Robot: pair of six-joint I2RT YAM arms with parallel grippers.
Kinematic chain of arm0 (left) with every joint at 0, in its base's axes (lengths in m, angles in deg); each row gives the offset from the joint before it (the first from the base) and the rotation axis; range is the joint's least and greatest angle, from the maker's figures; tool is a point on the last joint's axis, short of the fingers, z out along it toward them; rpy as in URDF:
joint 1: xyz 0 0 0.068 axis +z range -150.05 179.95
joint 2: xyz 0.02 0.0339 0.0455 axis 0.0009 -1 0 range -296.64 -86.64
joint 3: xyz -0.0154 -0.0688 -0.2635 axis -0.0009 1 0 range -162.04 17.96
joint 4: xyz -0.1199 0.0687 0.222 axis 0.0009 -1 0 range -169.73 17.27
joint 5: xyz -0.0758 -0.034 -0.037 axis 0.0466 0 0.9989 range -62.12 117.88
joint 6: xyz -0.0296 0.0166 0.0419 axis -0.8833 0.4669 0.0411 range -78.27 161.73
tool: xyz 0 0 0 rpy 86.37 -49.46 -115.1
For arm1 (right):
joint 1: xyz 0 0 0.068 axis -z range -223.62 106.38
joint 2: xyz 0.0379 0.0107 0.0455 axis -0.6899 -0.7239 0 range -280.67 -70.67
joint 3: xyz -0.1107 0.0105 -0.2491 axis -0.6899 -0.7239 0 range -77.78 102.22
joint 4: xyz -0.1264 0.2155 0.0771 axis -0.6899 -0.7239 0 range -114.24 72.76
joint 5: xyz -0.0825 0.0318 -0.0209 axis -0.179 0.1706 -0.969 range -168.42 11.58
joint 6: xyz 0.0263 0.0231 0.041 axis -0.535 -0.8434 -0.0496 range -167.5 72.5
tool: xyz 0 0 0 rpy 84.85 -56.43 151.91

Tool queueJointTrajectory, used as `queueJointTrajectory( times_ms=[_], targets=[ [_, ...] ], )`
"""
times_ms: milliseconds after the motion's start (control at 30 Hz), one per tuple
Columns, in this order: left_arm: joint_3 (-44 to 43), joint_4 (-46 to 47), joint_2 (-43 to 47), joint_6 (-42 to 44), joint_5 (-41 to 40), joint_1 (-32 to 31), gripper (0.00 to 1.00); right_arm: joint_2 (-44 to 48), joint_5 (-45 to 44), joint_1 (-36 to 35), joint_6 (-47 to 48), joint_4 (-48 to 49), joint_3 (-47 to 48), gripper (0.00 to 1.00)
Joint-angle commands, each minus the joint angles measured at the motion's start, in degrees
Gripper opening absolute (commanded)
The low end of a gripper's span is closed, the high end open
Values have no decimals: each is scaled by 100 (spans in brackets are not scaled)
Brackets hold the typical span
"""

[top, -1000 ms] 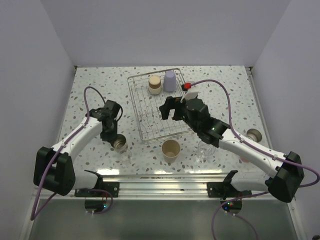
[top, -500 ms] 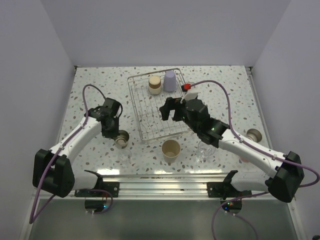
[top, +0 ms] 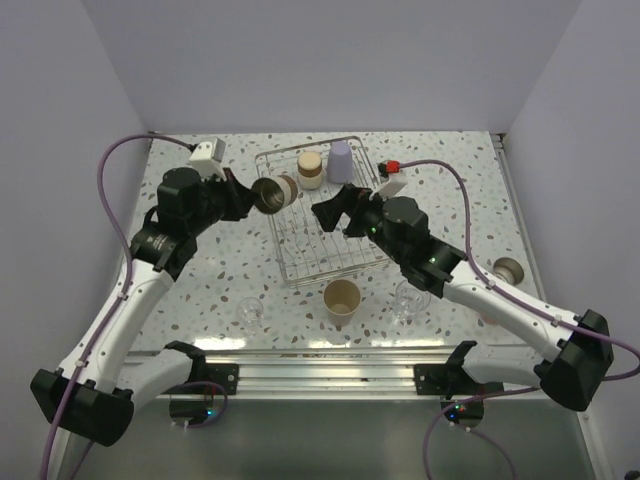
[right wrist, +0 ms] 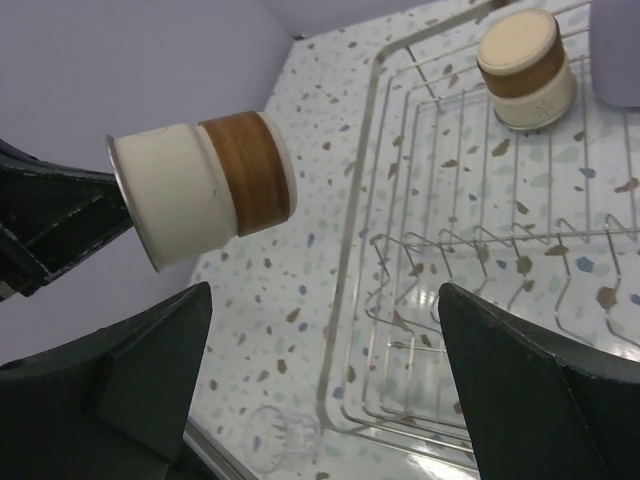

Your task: Load the cups into the dish rack

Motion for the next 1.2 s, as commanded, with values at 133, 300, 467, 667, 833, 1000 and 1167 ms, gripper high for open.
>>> queueJointTrajectory(
  times_ms=[133,300,467,667,833,1000,1167],
  targets=[
    [696,3023,404,-1342,1982,645,0,657,749,557,-1510,2163,-673,98],
    [1611,5554,528,-2765,2776,1015,0,509,1197,892,-2811,3716,-1131,98],
    [2332,7707,177,-3846,3048,1015,0,-238,1681,902,-3277,4421,-772,98],
    [2649,9002,-254,-4420,3119,1007,0,-914,1998,901,-3699,5151,-596,98],
    [2755,9117,-403,-4447,3049,1007,0,-1337,2121,884,-3980,5899,-526,98],
    [2825,9126,-492,-4350,2979,1007,0,-1750,2051,822,-4244,7076,-630,98],
    [2887,9222,-536,-4350,2935,1007,0,-2093,1901,822,-4561,8298,-737,98]
  ],
)
